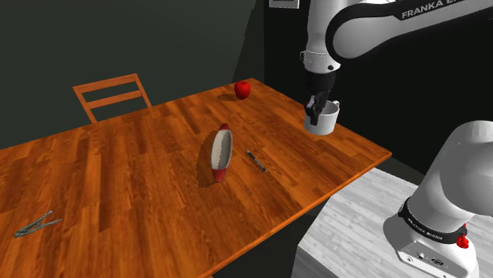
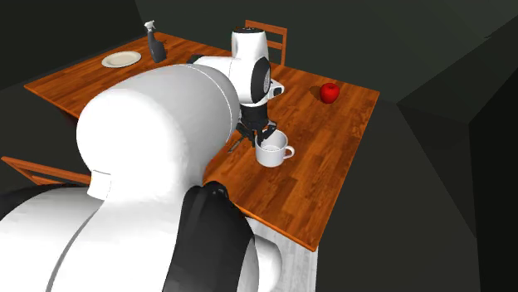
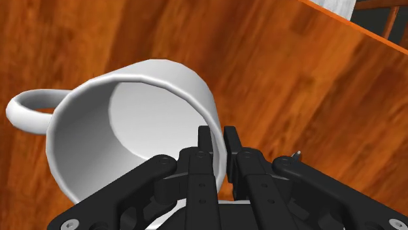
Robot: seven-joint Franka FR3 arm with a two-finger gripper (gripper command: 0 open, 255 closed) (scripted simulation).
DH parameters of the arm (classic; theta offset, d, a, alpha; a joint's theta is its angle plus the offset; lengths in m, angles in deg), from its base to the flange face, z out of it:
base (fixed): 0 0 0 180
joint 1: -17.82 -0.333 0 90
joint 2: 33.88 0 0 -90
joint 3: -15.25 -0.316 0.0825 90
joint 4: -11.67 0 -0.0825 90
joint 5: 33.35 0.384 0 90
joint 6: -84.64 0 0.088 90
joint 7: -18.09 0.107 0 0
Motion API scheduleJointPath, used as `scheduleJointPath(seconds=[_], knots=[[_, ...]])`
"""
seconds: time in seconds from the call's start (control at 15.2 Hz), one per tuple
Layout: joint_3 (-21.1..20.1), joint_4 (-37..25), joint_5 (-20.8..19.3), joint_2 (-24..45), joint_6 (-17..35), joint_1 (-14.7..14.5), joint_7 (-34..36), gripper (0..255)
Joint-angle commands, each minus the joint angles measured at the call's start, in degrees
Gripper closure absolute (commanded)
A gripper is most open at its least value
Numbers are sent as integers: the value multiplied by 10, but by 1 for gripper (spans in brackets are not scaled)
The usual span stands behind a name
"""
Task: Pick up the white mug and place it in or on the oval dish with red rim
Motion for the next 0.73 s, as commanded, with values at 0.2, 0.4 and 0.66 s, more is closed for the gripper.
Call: scheduleJointPath(seconds=[0.2, 0.4, 0.66], knots=[[-35, -87, 11, 103, 15, -13, 44, 255], [-54, -147, 11, 164, 16, -19, 70, 255], [-75, -235, 2, 247, 8, -26, 105, 255]])
